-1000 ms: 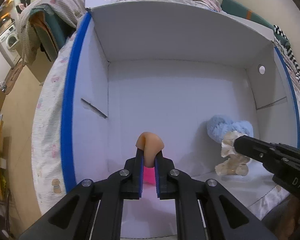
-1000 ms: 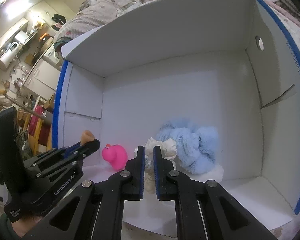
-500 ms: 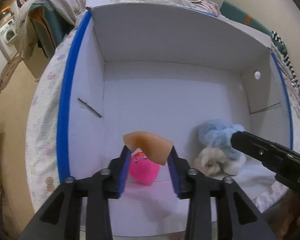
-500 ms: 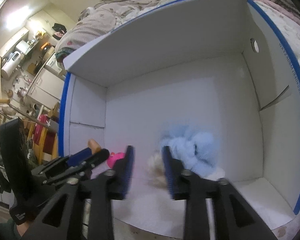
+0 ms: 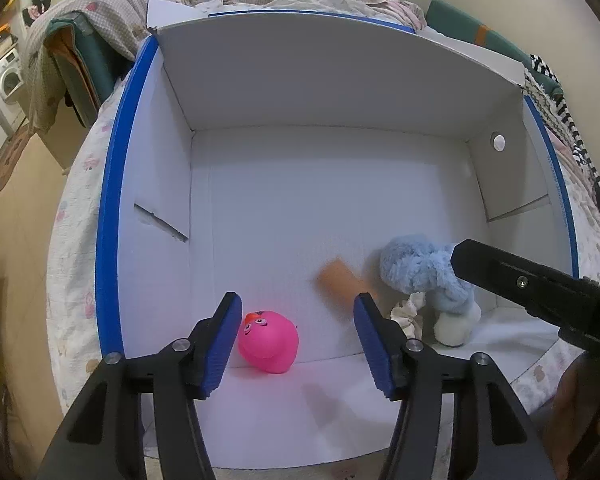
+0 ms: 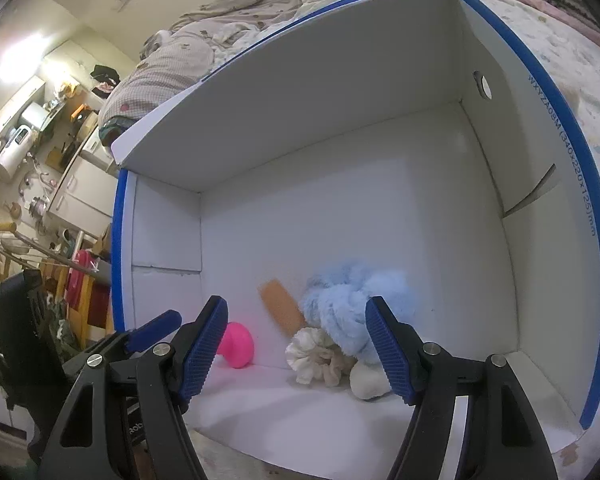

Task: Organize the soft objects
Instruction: 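Open the left tool to drop the tube while the right tool releases the scrunchie, then withdraw both tools from the box toward the remaining items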

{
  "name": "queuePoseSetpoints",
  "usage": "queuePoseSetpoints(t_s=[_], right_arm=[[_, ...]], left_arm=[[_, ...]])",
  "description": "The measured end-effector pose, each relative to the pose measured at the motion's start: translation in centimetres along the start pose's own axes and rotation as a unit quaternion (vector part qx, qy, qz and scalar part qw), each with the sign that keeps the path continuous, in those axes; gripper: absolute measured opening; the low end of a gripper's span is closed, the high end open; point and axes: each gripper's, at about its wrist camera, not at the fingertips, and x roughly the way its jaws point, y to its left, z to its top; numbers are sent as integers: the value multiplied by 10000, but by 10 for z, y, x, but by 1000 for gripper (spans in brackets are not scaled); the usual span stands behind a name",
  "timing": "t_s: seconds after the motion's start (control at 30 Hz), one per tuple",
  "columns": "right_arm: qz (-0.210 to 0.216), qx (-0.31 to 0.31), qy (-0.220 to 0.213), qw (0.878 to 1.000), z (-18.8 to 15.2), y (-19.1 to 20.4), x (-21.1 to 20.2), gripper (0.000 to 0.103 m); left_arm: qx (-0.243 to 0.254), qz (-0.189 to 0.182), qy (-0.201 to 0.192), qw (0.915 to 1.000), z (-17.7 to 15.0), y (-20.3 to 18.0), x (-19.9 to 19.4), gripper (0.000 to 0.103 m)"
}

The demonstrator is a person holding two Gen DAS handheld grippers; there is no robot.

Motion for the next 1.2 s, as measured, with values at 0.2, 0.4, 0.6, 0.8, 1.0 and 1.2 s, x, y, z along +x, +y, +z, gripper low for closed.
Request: queuePoseSetpoints(t_s=[0.2, 0.4, 0.6, 0.8, 1.0, 1.2], right_arm=[[-6, -9, 37, 10000, -2, 1, 0, 75], [31, 22, -4, 10000, -3, 2, -3, 75], [-29, -5, -32, 10000, -10, 2, -7, 75], [-110, -51, -195, 9997, -17, 4, -23, 75], [-178, -173, -389, 9989, -31, 4, -47, 75], [-77, -137, -578, 9982, -49, -3, -73, 75]], left_arm=[[-26, 6, 0, 10000, 1, 2, -1, 55], [-90, 72, -98, 9999, -3, 5, -11, 56], [-309, 106, -331, 9989, -10, 17, -38, 61], [-565, 166, -487, 9971, -23, 37, -60, 61], [-418, 305, -539, 9972, -46, 34, -75, 62], [-609, 545, -582, 9950, -65, 49, -83, 69]])
